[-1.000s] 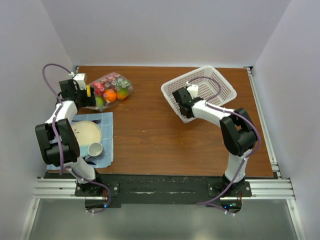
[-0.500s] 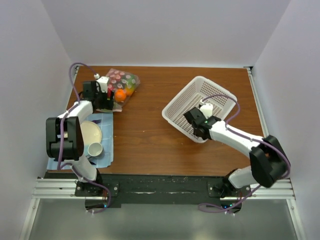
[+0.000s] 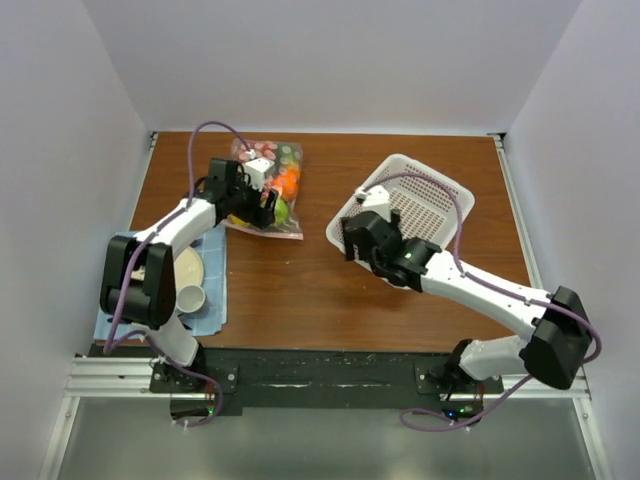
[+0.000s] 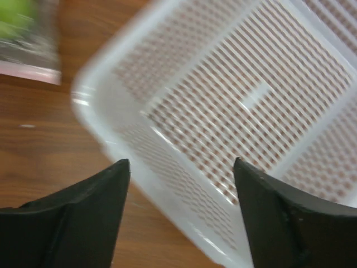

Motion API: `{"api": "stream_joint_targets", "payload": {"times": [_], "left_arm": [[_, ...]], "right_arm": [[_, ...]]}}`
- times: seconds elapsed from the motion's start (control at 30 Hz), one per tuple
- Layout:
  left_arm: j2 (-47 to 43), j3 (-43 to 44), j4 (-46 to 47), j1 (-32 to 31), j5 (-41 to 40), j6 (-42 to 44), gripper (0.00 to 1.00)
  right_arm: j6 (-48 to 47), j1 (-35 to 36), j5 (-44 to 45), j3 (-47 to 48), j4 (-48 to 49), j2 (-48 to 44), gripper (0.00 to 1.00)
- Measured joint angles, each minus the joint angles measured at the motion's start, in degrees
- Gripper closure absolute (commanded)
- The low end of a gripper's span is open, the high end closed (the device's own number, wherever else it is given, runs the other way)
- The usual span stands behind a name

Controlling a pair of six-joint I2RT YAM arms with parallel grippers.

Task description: Open the zip-top bag and remove the fake food

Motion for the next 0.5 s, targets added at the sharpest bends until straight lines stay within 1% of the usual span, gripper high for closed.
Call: {"api": "stream_joint_targets", "payload": {"times": [0.03, 0.13, 0.23, 0.33, 0.4, 0.5], "left_arm": [[-1.05, 0.17, -0.31, 0.17, 0.07, 0.24, 0.08], [-5.90, 0.33, -1.29, 1.77, 0.28, 1.07, 0.00], [-10.51, 0.52, -2.03, 5.79, 1.90, 1.92, 0.00], [-12.96, 0.87, -1.29, 13.14, 3.91, 2.43, 0.00], [-12.26, 0.96, -0.11, 16.94, 3.30, 2.60, 0.00], [-8.59, 0.96, 1.64, 18.08, 2.54, 2.58, 0.00]], "right_arm": [[-2.69, 1.68, -0.15, 1.42, 2.95, 0.94, 0.11], [-11.10, 5.86, -1.95, 5.70, 12.61, 5.46, 0.08], [-18.32, 8.33, -4.63, 7.89, 20.26, 10.80, 0.07], [-24.96, 10.25, -6.88, 10.19, 25.83, 18.12, 0.06], [-29.33, 11.47, -7.63, 11.19, 29.35, 23.37, 0.05], [-33.62, 12.55, -7.76, 12.72, 32.13, 30.27, 0.04]]}}
